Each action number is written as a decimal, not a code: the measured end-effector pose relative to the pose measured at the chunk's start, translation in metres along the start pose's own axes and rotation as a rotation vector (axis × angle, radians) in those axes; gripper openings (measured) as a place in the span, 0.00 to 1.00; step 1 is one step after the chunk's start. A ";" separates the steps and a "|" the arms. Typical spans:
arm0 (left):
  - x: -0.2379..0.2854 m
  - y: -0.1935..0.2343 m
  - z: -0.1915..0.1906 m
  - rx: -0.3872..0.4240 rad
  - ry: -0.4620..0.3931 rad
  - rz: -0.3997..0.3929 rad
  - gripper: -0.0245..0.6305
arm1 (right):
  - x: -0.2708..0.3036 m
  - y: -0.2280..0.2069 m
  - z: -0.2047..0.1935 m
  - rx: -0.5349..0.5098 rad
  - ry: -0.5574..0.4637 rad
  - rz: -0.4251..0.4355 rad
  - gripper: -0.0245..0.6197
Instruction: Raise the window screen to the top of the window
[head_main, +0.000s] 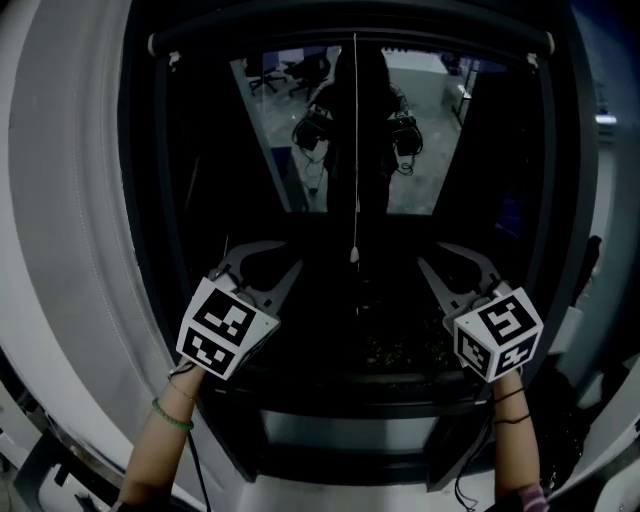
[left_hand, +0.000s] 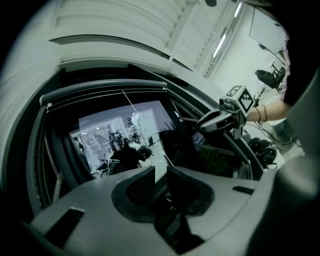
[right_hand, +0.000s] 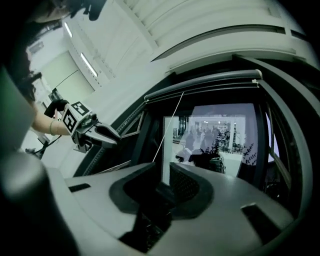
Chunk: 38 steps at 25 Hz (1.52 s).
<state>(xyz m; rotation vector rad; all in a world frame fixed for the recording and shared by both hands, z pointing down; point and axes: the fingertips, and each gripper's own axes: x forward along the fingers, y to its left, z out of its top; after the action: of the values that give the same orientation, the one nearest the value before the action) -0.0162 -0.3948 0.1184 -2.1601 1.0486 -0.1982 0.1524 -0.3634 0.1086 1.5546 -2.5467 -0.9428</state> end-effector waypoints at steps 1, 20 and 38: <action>-0.005 -0.016 -0.009 -0.025 0.003 -0.008 0.13 | -0.008 0.007 -0.012 0.029 0.003 0.001 0.16; -0.144 -0.222 -0.145 -0.481 0.189 -0.024 0.13 | -0.115 0.180 -0.144 0.392 0.127 0.066 0.16; -0.399 -0.311 -0.157 -0.738 0.234 -0.208 0.13 | -0.250 0.440 -0.088 0.649 0.318 -0.063 0.16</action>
<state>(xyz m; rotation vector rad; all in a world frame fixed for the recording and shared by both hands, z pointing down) -0.1505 -0.0575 0.5038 -2.9750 1.1413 -0.1797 -0.0483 -0.0597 0.4715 1.7303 -2.6990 0.1732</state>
